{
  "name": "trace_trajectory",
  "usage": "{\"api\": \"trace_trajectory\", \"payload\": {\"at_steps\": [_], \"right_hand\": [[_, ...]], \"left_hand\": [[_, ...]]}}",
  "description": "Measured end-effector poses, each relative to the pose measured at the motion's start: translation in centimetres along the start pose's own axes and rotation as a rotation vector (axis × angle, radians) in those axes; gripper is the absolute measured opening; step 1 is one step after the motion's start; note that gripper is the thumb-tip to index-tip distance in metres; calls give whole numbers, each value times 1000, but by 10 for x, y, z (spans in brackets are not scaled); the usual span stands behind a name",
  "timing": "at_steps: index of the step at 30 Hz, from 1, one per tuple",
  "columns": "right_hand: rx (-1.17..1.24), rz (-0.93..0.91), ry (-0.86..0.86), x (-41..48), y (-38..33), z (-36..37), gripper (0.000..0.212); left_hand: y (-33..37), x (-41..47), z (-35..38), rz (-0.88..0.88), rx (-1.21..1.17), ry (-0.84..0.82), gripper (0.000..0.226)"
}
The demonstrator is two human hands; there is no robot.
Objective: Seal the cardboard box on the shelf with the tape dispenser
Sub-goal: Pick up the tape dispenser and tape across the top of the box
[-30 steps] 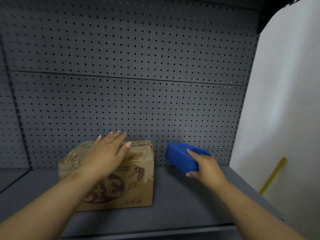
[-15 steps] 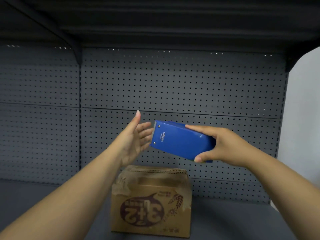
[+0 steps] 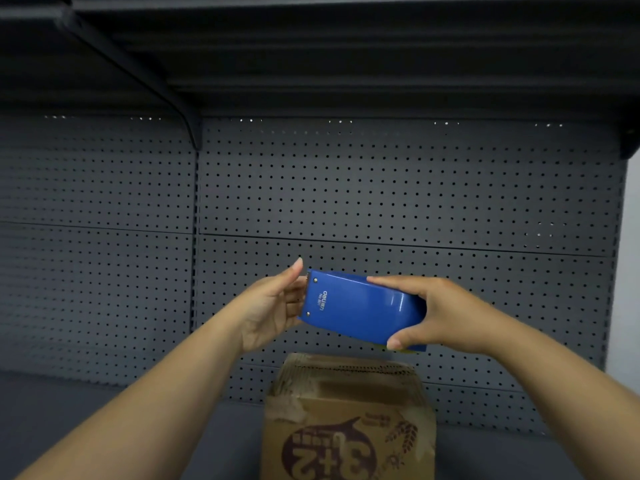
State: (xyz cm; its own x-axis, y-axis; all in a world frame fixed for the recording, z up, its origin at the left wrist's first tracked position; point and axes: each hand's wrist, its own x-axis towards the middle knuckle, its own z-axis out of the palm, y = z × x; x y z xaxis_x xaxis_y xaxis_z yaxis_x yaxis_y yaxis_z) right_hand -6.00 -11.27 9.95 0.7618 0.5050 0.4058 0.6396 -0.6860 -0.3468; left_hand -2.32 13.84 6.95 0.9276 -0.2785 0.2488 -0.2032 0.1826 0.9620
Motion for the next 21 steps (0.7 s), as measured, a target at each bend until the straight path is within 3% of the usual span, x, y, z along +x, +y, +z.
{"api": "trace_trajectory", "payload": {"at_steps": [5, 13, 21], "right_hand": [[-49, 33, -39, 12, -3, 7, 71], [-132, 104, -149, 30, -1, 12, 96], [-106, 162, -200, 43, -3, 20, 83]], "left_hand": [[-10, 13, -10, -28, -56, 35, 31], [-23, 38, -8, -16, -74, 180, 29], [-26, 49, -12, -8, 40, 197, 26]]}}
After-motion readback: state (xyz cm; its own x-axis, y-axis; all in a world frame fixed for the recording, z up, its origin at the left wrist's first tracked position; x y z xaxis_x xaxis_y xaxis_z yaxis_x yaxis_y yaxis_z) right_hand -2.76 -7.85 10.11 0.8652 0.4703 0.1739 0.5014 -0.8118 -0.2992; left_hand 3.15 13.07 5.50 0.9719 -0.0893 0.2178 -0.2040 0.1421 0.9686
